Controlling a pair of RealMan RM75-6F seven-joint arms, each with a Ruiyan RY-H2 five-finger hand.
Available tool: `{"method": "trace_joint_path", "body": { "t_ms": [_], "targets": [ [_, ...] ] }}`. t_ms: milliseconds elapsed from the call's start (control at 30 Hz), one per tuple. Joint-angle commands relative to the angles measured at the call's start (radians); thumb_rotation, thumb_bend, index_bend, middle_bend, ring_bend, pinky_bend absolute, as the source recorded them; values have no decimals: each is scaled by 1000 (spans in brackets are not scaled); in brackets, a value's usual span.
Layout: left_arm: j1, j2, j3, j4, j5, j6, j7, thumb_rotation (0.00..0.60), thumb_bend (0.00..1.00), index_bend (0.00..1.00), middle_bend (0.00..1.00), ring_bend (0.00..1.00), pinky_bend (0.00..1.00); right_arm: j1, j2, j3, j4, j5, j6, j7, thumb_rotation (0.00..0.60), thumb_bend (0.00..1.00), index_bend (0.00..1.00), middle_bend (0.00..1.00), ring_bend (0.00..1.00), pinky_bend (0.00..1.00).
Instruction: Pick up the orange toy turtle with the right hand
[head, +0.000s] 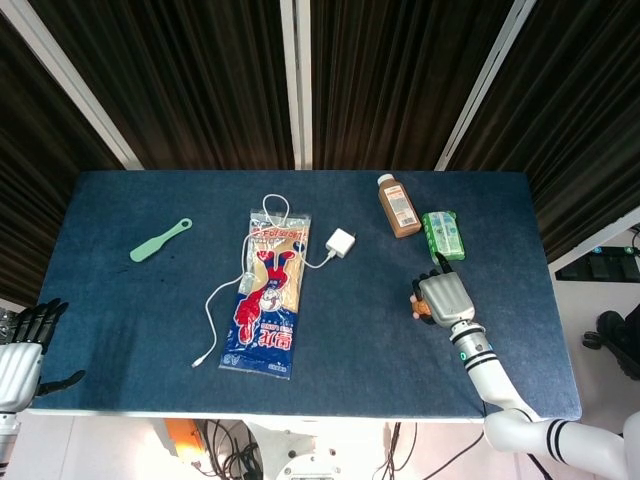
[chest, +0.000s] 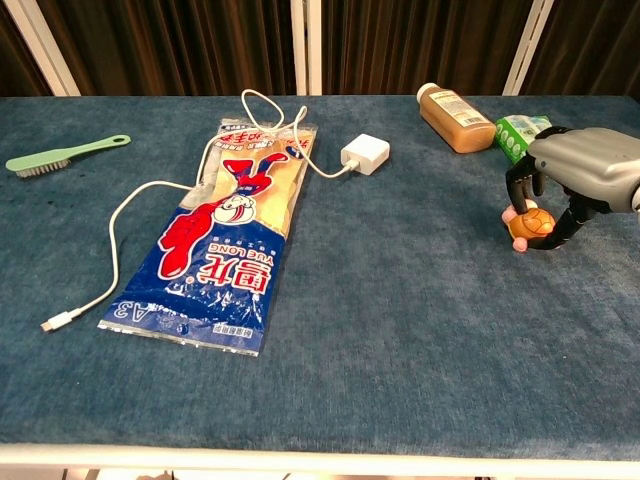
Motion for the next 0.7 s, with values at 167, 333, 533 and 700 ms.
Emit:
{"method": "trace_joint_path", "body": {
  "t_ms": [167, 333, 533, 700],
  "targets": [
    [-1, 1, 1, -2, 2, -1, 1, 600, 84, 0, 0, 0, 18, -2, 80, -9, -72, 25, -52, 15, 600, 18, 318, 390, 90, 0],
    [-1, 0, 1, -5, 3, -1, 4, 600, 84, 0, 0, 0, 20, -8, 100, -10, -89, 23, -48, 28, 600, 0, 47, 94, 0, 0],
    [-1, 4, 0, -10, 4, 2, 9, 600, 84, 0, 0, 0, 20, -15, 102, -16, -86, 11, -46, 47, 600, 0, 1, 51, 0, 0],
    [-2, 6, -1, -13, 3, 1, 9, 600, 84, 0, 0, 0, 20, -16, 103, -17, -84, 10, -43, 47, 600, 19, 41, 148, 0, 0]
  ]
}}
